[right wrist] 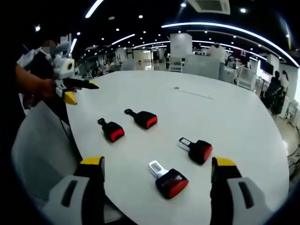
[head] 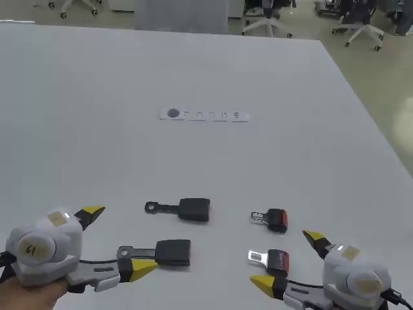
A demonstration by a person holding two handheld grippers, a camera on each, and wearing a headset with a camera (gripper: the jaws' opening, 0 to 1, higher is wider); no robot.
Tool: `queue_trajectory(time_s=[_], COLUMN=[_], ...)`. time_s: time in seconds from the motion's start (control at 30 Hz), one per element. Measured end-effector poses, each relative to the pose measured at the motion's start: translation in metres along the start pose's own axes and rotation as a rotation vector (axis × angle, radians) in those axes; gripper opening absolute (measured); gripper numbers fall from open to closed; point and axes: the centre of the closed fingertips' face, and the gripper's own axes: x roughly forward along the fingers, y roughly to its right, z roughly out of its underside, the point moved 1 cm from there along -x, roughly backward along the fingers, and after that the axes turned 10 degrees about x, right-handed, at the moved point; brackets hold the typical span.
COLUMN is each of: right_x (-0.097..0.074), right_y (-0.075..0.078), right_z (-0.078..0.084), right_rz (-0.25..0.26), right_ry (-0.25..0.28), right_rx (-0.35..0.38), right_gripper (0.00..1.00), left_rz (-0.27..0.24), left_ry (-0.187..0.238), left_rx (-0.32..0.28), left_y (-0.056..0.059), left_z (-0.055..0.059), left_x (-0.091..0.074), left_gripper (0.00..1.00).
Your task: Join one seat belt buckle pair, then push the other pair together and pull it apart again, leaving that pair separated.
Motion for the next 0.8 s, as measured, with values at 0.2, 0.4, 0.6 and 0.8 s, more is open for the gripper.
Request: queue_trajectory(time_s=[0.2, 0.4, 0.6, 0.8], right_x=[0.0, 0.0, 0.0, 0.002], right_y=[0.0, 0.0, 0.002, 0.005], right_z=[0.001, 0.002, 0.004, 0.009], right_rz=[-0.002, -0.006, -0.007, -0.016], right_ry=[0.0, 0.002, -0.008, -0.026], right_rx=[0.004, 0.002, 0.002, 0.0], right_gripper=[0.96, 0.95, 0.96, 0.95], left_rz=[0.005, 0.009, 0.016, 0.039], left_ry=[-0.001, -0.002, -0.004, -0.015], left_rx=[0.004, 0.005, 0.01, 0.029], left_y=[0.001, 0.001, 0.001, 0.004], left_z=[-0.002, -0.003, -0.003, -0.002], left_x=[0.002, 0.004, 0.006, 0.011], left_gripper=[1.0, 1.0, 1.0, 1.0])
